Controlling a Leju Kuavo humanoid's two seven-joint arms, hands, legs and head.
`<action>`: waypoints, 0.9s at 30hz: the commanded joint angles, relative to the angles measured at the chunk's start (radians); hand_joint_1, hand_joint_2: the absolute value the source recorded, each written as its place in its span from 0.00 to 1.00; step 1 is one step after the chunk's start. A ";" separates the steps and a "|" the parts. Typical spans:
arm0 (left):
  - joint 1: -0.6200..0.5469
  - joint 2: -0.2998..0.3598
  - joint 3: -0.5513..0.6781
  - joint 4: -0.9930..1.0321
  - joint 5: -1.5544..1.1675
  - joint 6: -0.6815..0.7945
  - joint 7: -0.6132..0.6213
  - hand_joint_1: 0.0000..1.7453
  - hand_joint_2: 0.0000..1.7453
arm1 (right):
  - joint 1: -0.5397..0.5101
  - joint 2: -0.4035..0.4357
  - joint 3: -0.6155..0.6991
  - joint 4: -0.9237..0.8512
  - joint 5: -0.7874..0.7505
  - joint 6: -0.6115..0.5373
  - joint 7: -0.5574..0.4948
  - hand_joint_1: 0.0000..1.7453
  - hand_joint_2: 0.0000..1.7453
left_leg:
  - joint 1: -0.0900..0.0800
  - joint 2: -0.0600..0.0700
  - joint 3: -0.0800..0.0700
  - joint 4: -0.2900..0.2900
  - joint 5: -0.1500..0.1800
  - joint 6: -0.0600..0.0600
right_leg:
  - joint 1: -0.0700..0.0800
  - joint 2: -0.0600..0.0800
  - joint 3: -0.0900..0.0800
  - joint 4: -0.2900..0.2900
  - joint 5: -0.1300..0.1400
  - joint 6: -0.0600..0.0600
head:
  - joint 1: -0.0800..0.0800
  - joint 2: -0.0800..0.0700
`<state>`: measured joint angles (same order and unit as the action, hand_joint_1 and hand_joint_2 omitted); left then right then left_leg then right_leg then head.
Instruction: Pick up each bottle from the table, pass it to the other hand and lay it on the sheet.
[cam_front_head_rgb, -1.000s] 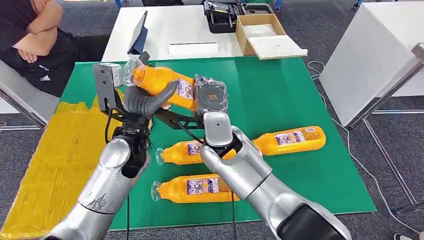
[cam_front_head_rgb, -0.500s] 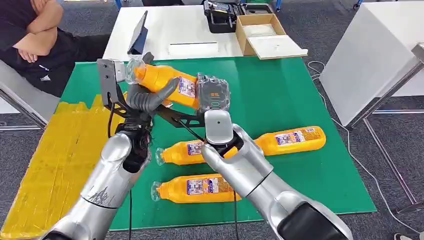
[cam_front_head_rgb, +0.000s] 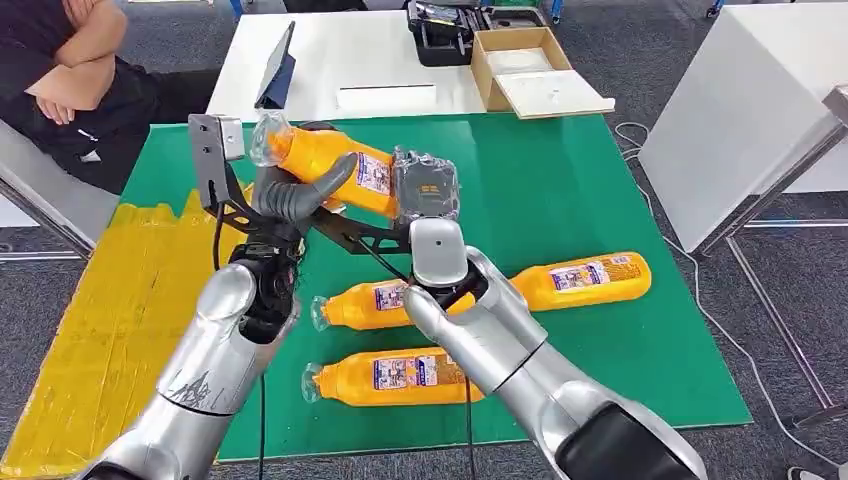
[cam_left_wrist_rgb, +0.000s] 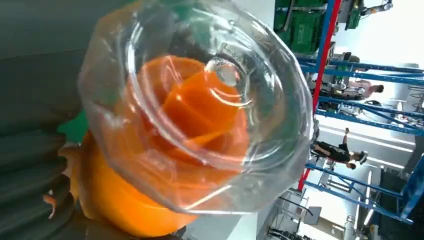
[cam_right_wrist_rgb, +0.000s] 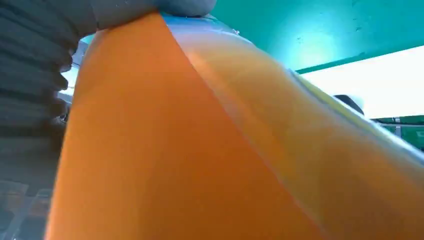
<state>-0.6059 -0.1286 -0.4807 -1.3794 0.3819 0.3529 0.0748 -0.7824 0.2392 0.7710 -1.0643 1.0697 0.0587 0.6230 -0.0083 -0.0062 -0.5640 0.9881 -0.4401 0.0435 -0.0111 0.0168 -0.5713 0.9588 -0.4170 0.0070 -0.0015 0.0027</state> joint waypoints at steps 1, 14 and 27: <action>-0.104 -0.038 -0.095 0.038 0.008 -0.019 0.006 1.00 1.00 | 0.000 0.068 0.157 0.009 -0.014 0.009 -0.037 1.00 1.00 | 0.001 -0.001 0.001 0.002 -0.002 -0.004 | 0.001 -0.002 0.002 0.002 -0.002 -0.001 | 0.000 0.000; -0.114 -0.045 -0.093 0.034 0.048 -0.025 0.015 1.00 1.00 | -0.009 0.047 0.166 0.025 0.003 0.029 -0.073 0.00 0.00 | 0.001 -0.002 0.004 0.003 -0.004 -0.005 | 0.001 -0.004 0.004 0.002 -0.004 -0.002 | 0.000 0.000; -0.108 -0.002 0.011 0.081 0.100 -0.034 -0.013 1.00 1.00 | 0.030 0.004 0.245 -0.023 0.088 0.079 -0.137 0.00 0.00 | 0.001 0.000 0.004 0.000 -0.002 -0.004 | 0.001 -0.002 0.004 0.000 -0.002 -0.001 | 0.000 0.000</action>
<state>-0.6067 -0.1263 -0.4624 -1.3878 0.4558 0.3487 0.0744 -0.7938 0.2312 0.7843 -1.0594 1.1310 0.1144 0.5646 -0.0083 -0.0061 -0.5640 0.9882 -0.4401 0.0435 -0.0112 0.0169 -0.5713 0.9588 -0.4170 0.0070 -0.0015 0.0027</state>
